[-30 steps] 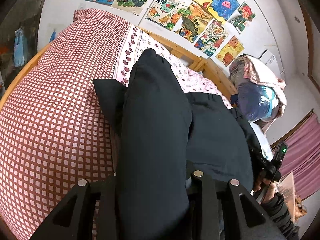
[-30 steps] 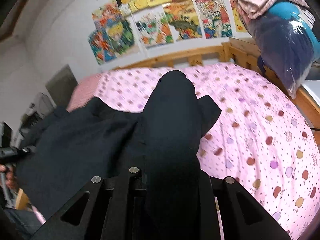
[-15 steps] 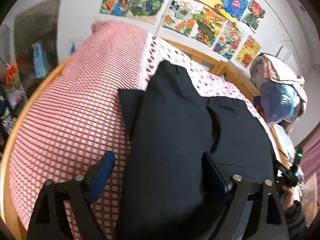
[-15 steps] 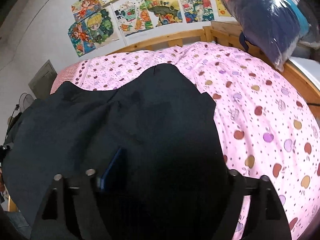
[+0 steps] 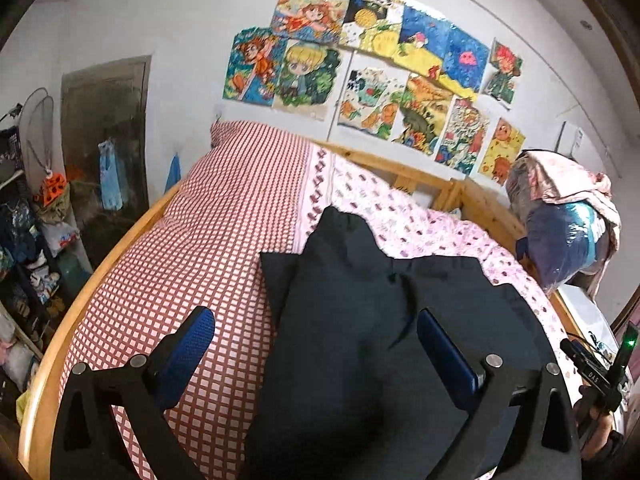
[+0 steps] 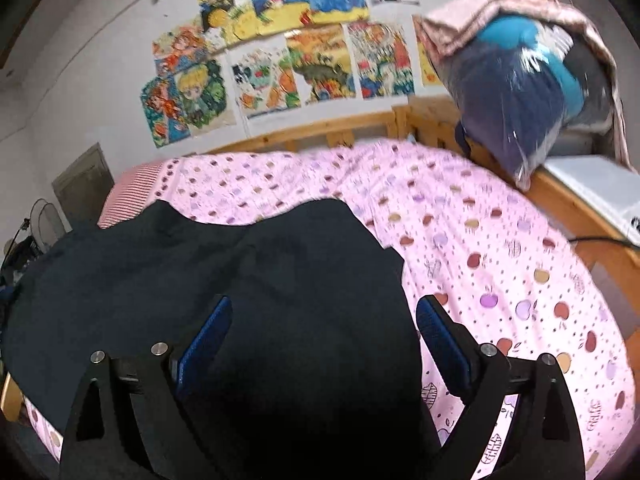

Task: Fold large clothes

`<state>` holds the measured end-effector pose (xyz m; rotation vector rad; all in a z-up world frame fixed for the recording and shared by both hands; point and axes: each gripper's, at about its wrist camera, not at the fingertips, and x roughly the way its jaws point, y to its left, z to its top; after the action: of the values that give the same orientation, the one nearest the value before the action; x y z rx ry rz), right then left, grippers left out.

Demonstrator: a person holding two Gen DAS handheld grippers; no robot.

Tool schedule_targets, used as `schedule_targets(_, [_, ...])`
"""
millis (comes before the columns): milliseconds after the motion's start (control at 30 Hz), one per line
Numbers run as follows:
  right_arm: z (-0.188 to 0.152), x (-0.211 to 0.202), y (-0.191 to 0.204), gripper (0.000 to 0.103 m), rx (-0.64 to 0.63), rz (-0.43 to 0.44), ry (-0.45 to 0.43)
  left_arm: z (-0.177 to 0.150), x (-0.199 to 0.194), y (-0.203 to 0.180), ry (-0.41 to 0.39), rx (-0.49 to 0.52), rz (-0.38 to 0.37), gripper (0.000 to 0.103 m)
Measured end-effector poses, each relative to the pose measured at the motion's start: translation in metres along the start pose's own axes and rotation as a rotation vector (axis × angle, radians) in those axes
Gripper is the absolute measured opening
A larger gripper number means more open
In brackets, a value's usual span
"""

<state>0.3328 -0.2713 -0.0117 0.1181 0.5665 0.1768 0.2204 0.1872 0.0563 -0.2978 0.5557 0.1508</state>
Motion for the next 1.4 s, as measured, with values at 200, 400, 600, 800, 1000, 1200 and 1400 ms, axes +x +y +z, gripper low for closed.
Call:
schedule_targets(200, [0.001, -0.023, 0.018, 0.092, -0.034, 0.050, -0.033, -0.001, -0.018, -0.024, -0.054, 0.097, -0.007, 0.103])
schedule_targets(400, [0.002, -0.050, 0.033, 0.092, -0.048, 0.100, -0.077, -0.010, -0.038, -0.050, -0.079, 0.198, -0.033, 0.103])
schedule_targets(600, [-0.004, -0.078, 0.045, 0.096, -0.042, 0.146, -0.127, -0.028, -0.059, -0.070, -0.107, 0.270, -0.041, 0.103])
schedule_targets(800, [-0.013, -0.098, 0.058, 0.096, -0.061, 0.177, -0.148, -0.051, -0.077, -0.080, -0.097, 0.247, -0.082, 0.103])
schedule_targets(1000, [-0.022, -0.125, 0.069, 0.096, -0.077, 0.205, -0.186, -0.065, -0.101, -0.091, -0.134, 0.260, -0.094, 0.103])
schedule_targets(1200, [-0.039, -0.158, 0.078, 0.097, -0.101, 0.234, -0.239, -0.080, -0.123, -0.103, -0.141, 0.300, -0.078, 0.103])
schedule_targets(1400, [-0.062, -0.189, 0.089, 0.099, -0.133, 0.248, -0.282, -0.100, -0.142, -0.104, -0.167, 0.333, -0.030, 0.103])
